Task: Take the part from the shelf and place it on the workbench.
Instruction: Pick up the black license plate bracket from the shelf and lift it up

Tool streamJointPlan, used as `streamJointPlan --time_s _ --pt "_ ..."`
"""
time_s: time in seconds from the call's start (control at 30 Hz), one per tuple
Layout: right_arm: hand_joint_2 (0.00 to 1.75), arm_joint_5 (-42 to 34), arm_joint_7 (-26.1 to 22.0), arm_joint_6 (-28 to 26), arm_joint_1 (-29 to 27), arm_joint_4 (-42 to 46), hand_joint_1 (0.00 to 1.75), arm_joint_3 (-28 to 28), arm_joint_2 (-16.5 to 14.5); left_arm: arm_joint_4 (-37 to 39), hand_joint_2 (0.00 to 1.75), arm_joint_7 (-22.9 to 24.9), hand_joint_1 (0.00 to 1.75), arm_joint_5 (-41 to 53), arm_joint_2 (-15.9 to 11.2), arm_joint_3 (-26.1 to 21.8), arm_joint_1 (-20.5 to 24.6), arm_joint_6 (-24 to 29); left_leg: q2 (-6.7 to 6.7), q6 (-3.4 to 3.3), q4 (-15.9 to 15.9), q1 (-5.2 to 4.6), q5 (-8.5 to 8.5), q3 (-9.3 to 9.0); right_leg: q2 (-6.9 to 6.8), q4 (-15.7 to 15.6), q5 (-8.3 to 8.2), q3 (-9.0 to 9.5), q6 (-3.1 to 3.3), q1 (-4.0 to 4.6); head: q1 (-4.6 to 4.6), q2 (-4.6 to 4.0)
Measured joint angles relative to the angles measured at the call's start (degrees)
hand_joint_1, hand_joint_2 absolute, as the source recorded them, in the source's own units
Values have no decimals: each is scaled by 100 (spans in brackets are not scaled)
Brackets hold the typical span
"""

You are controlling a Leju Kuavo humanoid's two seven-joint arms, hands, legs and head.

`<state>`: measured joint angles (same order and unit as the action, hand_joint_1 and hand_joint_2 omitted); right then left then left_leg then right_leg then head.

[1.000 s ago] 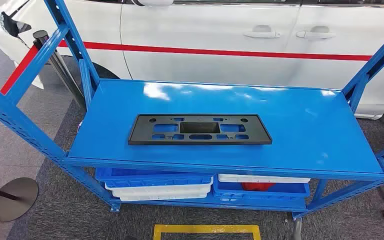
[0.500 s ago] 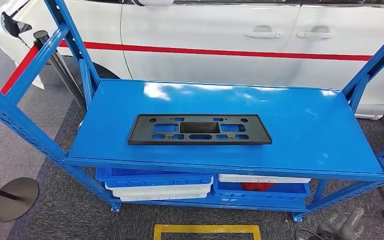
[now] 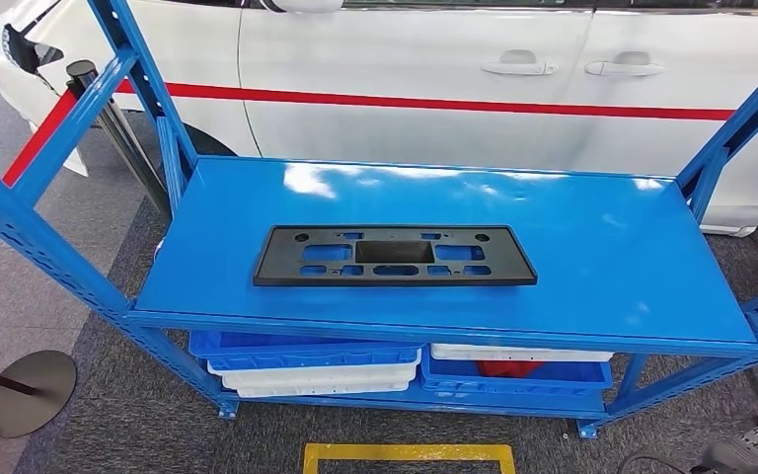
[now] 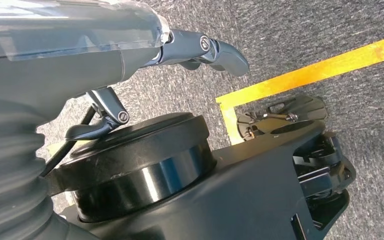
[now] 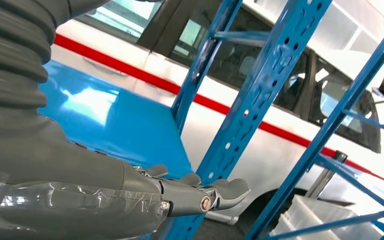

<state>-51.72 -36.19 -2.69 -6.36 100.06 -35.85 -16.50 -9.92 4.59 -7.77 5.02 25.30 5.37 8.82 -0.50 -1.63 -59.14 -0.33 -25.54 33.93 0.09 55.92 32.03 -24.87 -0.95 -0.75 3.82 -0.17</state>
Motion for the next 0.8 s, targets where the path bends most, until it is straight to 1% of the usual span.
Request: streamJointPlan --time_s 0.17,0.33,0.47,0.6,0.7,0.8 --pt "175 -38 -95 237 -150 327 0 226 -22 2 175 8 0 24 -4 8 1 -24 0 0 0 0 0 1 1 0 0 1 0 0 0 0" --pt "175 189 -88 747 -161 536 0 644 -27 2 175 21 0 71 -4 21 6 -32 1 0 0 0 0 0 1 0 0 1 0 0 0 0" --pt "175 263 -87 825 -139 591 0 858 -27 2 175 22 0 80 -4 45 8 -40 -1 -4 0 0 3 0 -1 0 0 2 0 0 0 0" --pt "175 317 -70 892 -137 619 0 949 -27 2 175 22 0 83 -5 59 9 -43 -1 -4 0 0 3 1 -1 0 0 2 0 0 0 0" --pt "175 652 43 1212 -109 619 0 1069 -27 2 175 31 0 99 -6 78 14 -45 -1 -4 1 -1 3 2 0 1 0 3 0 1 0 0" --pt "175 1349 140 1591 -35 588 0 1346 -19 2 175 37 0 109 -6 106 24 -49 -3 -4 1 0 4 1 -3 2 0 6 0 3 0 0"
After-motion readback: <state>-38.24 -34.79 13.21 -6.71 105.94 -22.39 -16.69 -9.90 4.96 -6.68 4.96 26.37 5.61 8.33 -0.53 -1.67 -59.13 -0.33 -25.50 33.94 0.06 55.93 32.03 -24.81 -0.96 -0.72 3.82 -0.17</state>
